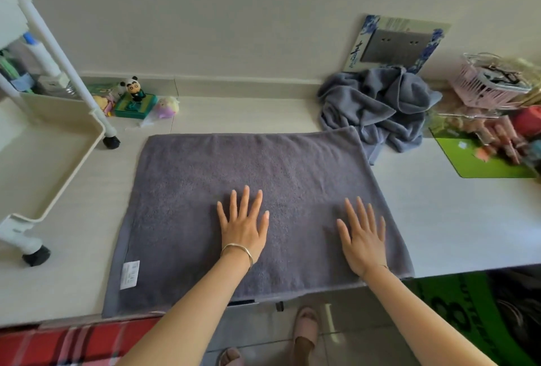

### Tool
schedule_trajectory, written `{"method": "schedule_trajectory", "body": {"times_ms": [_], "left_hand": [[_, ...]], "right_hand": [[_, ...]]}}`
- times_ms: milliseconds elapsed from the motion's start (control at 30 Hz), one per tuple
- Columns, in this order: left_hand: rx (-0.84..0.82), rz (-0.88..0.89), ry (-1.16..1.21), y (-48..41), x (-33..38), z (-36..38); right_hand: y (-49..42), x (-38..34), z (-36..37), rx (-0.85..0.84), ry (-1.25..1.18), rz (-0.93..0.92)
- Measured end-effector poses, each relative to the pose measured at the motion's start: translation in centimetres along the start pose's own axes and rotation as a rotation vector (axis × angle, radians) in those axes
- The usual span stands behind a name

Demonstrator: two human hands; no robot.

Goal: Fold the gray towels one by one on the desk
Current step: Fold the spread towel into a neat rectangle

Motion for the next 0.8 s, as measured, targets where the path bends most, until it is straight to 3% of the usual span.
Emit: {"method": "schedule_trajectory", "body": {"times_ms": [100, 167, 300, 433, 700, 800], "left_hand": [[-0.044, 0.109, -0.014, 1.6, 4.8, 1.6], [-0.057, 0.122, -0.047, 2.1, 5.5, 2.2], [-0.005, 0.146, -0.085, 2.0, 5.0, 2.6], [-0.038, 0.133, -0.083, 2.0, 5.1, 3.2], [0.018, 0.165, -0.002, 2.2, 5.5, 3.2], [0.045, 0.144, 0.027, 2.3, 5.3, 2.6]], "right_hand": [[2.1, -5.0, 1.4, -0.035, 0.002, -0.225], [2.7, -4.5, 1.8, -0.042, 0.017, -0.248], [3.0, 2.7, 0.7, 0.025, 0.023, -0.095], [3.5, 8.0, 0.1, -0.033, 0.024, -0.024], [-2.1, 10.7, -3.8, -0.067, -0.629, 0.302], [-4.4, 10.5, -4.6, -0.175, -0.702, 0.324]]}}
Point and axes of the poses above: each hand's wrist, its own y-axis away from the middle knuckle, its own z-axis out of the palm, x = y × z, the point moved 7 cm from there along -y, towards the middle knuckle, and after that the axes turned 4 degrees about z, right-handed, at the moved point
